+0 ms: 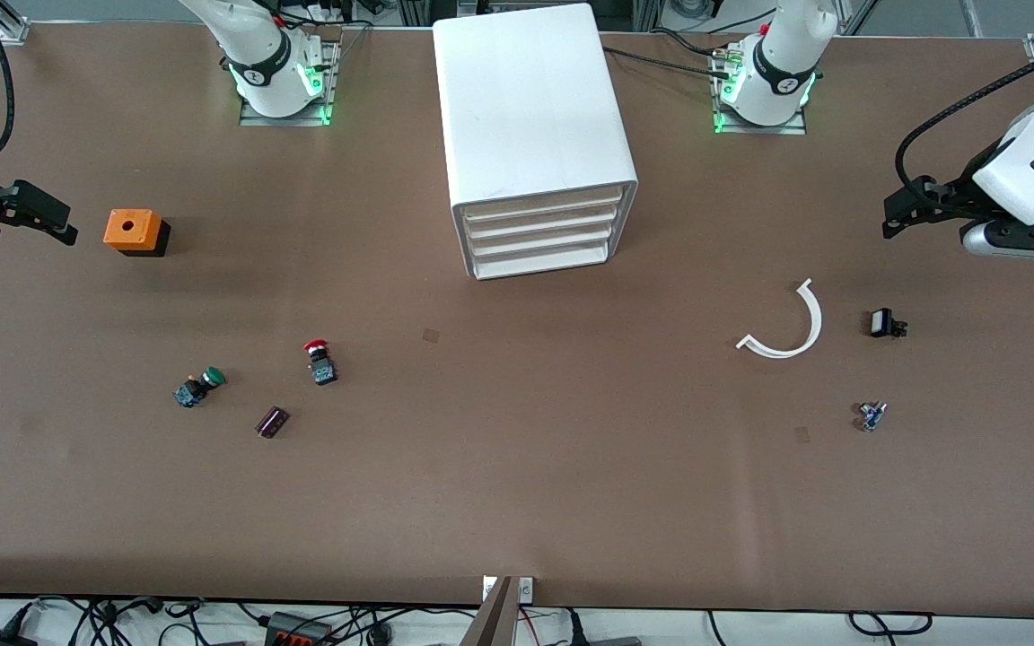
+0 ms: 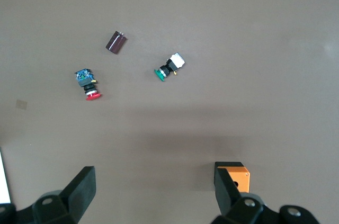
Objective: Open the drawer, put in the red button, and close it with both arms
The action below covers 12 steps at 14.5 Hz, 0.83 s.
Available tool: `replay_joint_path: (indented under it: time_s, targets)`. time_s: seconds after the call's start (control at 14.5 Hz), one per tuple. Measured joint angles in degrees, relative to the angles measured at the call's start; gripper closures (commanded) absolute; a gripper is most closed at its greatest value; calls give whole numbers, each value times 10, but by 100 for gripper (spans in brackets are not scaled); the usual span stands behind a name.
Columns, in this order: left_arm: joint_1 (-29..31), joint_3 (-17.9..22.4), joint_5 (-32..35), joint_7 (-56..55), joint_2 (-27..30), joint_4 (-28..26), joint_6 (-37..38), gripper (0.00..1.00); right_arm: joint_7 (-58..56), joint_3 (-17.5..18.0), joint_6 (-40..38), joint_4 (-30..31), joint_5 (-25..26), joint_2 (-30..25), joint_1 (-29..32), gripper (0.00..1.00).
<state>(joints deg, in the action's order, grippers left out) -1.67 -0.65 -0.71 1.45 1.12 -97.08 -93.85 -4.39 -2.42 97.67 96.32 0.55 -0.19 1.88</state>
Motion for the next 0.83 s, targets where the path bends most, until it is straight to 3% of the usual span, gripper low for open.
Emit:
replay_joint_path:
  time_s: [0.62,0.83]
  targets:
    - [0,0,0,0,0,0,0,0,0,0,-3,0,0,1,0,0]
    - [-8,-2,0,0,-2,0,40,0,0,0,-4,0,0,5,0,0]
